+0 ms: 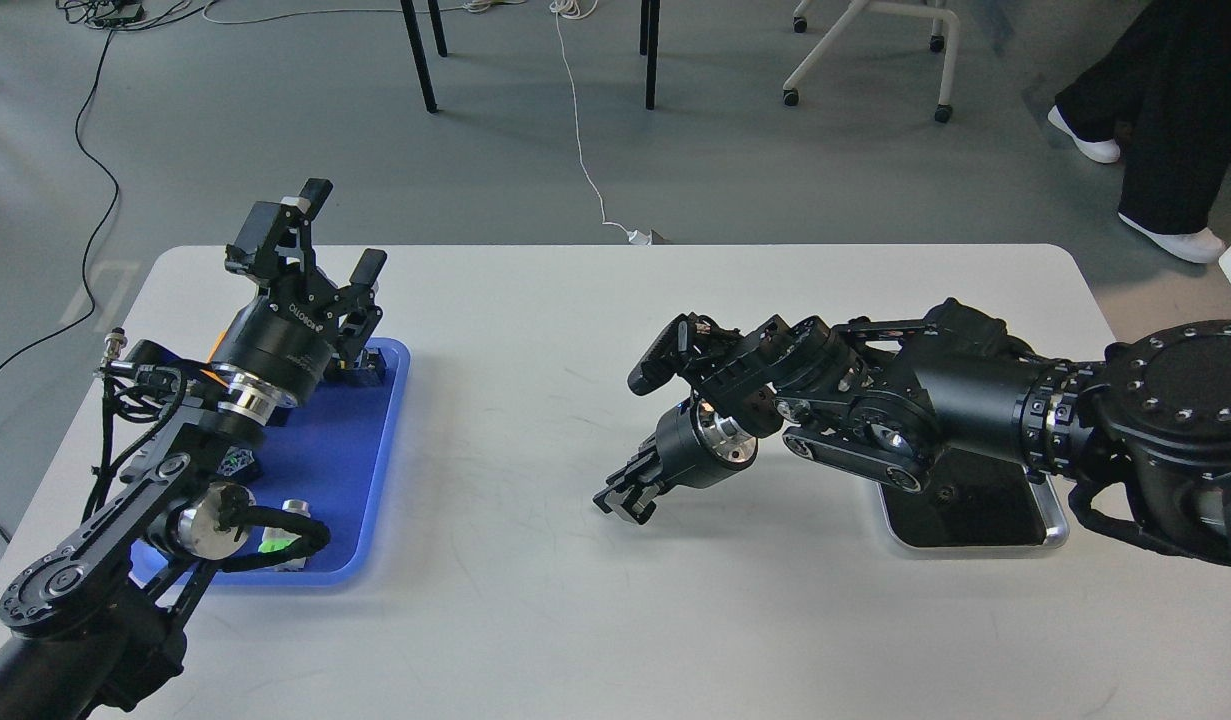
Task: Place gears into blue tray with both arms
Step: 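Carry the black part to the table center and open the right gripper, then retract the right gripper back above the metal tray, then reach the left gripper to the black part and grasp it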
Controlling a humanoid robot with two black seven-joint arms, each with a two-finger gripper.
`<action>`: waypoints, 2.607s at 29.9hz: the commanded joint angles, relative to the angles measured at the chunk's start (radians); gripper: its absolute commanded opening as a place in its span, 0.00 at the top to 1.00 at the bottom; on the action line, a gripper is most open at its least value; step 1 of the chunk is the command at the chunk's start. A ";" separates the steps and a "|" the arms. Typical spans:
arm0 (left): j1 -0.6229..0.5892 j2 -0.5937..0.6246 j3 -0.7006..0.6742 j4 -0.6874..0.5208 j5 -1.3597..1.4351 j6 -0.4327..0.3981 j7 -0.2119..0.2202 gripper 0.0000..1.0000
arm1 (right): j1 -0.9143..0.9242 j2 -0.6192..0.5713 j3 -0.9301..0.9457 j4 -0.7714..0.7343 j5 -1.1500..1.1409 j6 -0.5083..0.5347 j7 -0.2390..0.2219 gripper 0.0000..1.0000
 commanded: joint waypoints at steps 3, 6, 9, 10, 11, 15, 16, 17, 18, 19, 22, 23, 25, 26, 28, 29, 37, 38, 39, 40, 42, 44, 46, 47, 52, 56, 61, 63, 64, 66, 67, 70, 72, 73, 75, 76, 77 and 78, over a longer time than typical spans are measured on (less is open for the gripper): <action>0.000 -0.002 0.000 0.000 0.001 0.000 0.000 0.02 | -0.002 0.000 0.000 -0.003 0.000 -0.015 0.000 0.43; 0.000 -0.003 0.000 -0.002 0.001 0.000 0.000 0.02 | -0.002 0.000 0.001 -0.003 0.003 -0.022 0.000 0.35; 0.000 -0.003 0.000 -0.002 0.001 0.000 0.000 0.02 | 0.008 0.000 0.004 0.000 0.029 -0.022 0.000 0.27; 0.000 -0.003 0.000 -0.002 0.001 0.000 0.000 0.02 | 0.013 -0.002 0.008 0.001 0.043 -0.022 0.000 0.24; 0.000 -0.002 0.000 -0.002 0.001 0.000 0.000 0.02 | 0.016 -0.012 0.011 0.005 0.052 -0.020 0.000 0.22; 0.002 0.003 0.002 -0.017 0.001 0.000 0.000 0.02 | 0.060 -0.130 0.038 0.037 0.141 -0.017 0.000 0.08; 0.002 0.003 0.002 -0.018 0.001 0.000 0.000 0.02 | 0.065 -0.164 0.046 0.060 0.164 -0.015 0.000 0.07; 0.002 0.003 0.002 -0.018 0.001 0.000 0.000 0.02 | 0.071 -0.213 0.054 0.090 0.187 -0.014 0.000 0.06; 0.003 0.003 0.002 -0.018 0.001 0.000 0.000 0.02 | 0.077 -0.242 0.058 0.106 0.198 -0.014 0.000 0.06; 0.003 0.003 0.003 -0.020 0.001 0.000 0.000 0.02 | 0.090 -0.309 0.069 0.147 0.218 -0.012 0.000 0.05; 0.003 0.005 0.005 -0.020 0.002 -0.001 0.000 0.02 | 0.081 -0.458 0.122 0.222 0.288 -0.011 0.000 0.05; 0.003 0.005 0.005 -0.020 0.005 -0.003 0.000 0.02 | 0.073 -0.498 0.144 0.236 0.332 -0.009 0.000 0.05; 0.003 0.006 0.006 -0.020 0.012 -0.009 0.000 0.02 | 0.026 -0.563 0.182 0.244 0.460 -0.009 0.000 0.04; 0.003 0.006 0.008 -0.020 0.012 -0.011 0.000 0.02 | -0.010 -0.584 0.208 0.241 0.536 -0.014 0.000 0.04; 0.003 0.005 0.009 -0.020 0.012 -0.011 0.000 0.02 | -0.082 -0.598 0.271 0.227 0.680 -0.020 0.000 0.04; 0.002 0.005 0.009 -0.020 0.012 -0.011 0.000 0.02 | -0.106 -0.600 0.291 0.225 0.721 -0.022 0.000 0.04; -0.003 0.018 0.035 -0.078 0.201 -0.052 -0.011 0.02 | -0.424 -0.585 0.625 0.181 1.155 -0.022 0.000 0.04; -0.003 0.029 0.040 -0.095 0.262 -0.073 -0.020 0.02 | -0.464 -0.581 0.671 0.167 1.205 -0.019 0.000 0.04; -0.003 0.034 0.048 -0.103 0.292 -0.081 -0.025 0.02 | -0.478 -0.580 0.688 0.163 1.225 -0.019 0.000 0.04; -0.009 0.049 0.078 -0.124 0.376 -0.099 -0.038 0.02 | -0.511 -0.571 0.731 0.150 1.286 -0.014 0.000 0.04; -0.015 0.081 0.124 -0.155 0.503 -0.110 -0.063 0.02 | -0.550 -0.565 0.773 0.138 1.368 -0.009 0.000 0.04; -0.049 0.124 0.184 -0.193 0.660 -0.116 -0.084 0.02 | -0.573 -0.565 0.804 0.126 1.422 -0.009 0.000 0.04; -0.105 0.161 0.265 -0.212 0.822 -0.139 -0.084 0.02 | -0.584 -0.569 0.816 0.126 1.436 -0.009 0.000 0.04; -0.147 0.178 0.314 -0.215 0.926 -0.156 -0.084 0.02 | -0.590 -0.571 0.819 0.126 1.436 -0.009 0.000 0.04; -0.326 0.198 0.515 -0.216 1.321 -0.181 -0.084 0.02 | -0.602 -0.578 0.834 0.127 1.443 -0.009 0.000 0.04; -0.449 0.184 0.642 -0.212 1.449 -0.225 -0.084 0.03 | -0.636 -0.577 0.870 0.126 1.521 0.009 0.000 0.04; -0.550 0.134 0.745 -0.155 1.449 -0.238 -0.084 0.03 | -0.680 -0.577 0.885 0.123 1.559 0.066 0.000 0.04; -0.578 0.101 0.782 -0.117 1.449 -0.238 -0.084 0.04 | -0.694 -0.577 0.887 0.121 1.559 0.084 0.000 0.04; -0.583 0.086 0.795 -0.098 1.449 -0.238 -0.084 0.04 | -0.702 -0.577 0.887 0.117 1.559 0.092 0.000 0.04; -0.586 0.058 0.805 -0.065 1.449 -0.238 -0.084 0.04 | -0.710 -0.574 0.887 0.109 1.559 0.096 0.000 0.04; -0.587 0.040 0.813 -0.049 1.449 -0.238 -0.084 0.05 | -0.710 -0.574 0.887 0.107 1.559 0.096 0.000 0.04; -0.597 -0.004 0.844 0.006 1.449 -0.238 -0.084 0.06 | -0.711 -0.569 0.887 0.106 1.559 0.096 0.000 0.04; -0.604 -0.032 0.864 0.041 1.449 -0.235 -0.084 0.06 | -0.711 -0.569 0.893 0.106 1.559 0.096 0.000 0.04; -0.604 -0.040 0.871 0.057 1.449 -0.233 -0.084 0.07 | -0.711 -0.569 0.896 0.104 1.559 0.096 0.000 0.04; -0.606 -0.046 0.879 0.078 1.449 -0.232 -0.084 0.09 | -0.713 -0.569 0.899 0.104 1.559 0.095 0.000 0.04; -0.606 -0.048 0.885 0.086 1.449 -0.229 -0.084 0.10 | -0.713 -0.569 0.899 0.104 1.559 0.095 0.000 0.04; -0.606 -0.051 0.890 0.087 1.449 -0.228 -0.084 0.11 | -0.713 -0.571 0.899 0.104 1.559 0.095 0.000 0.04; -0.606 -0.054 0.894 0.094 1.449 -0.228 -0.084 0.12 | -0.713 -0.571 0.899 0.104 1.559 0.096 0.000 0.04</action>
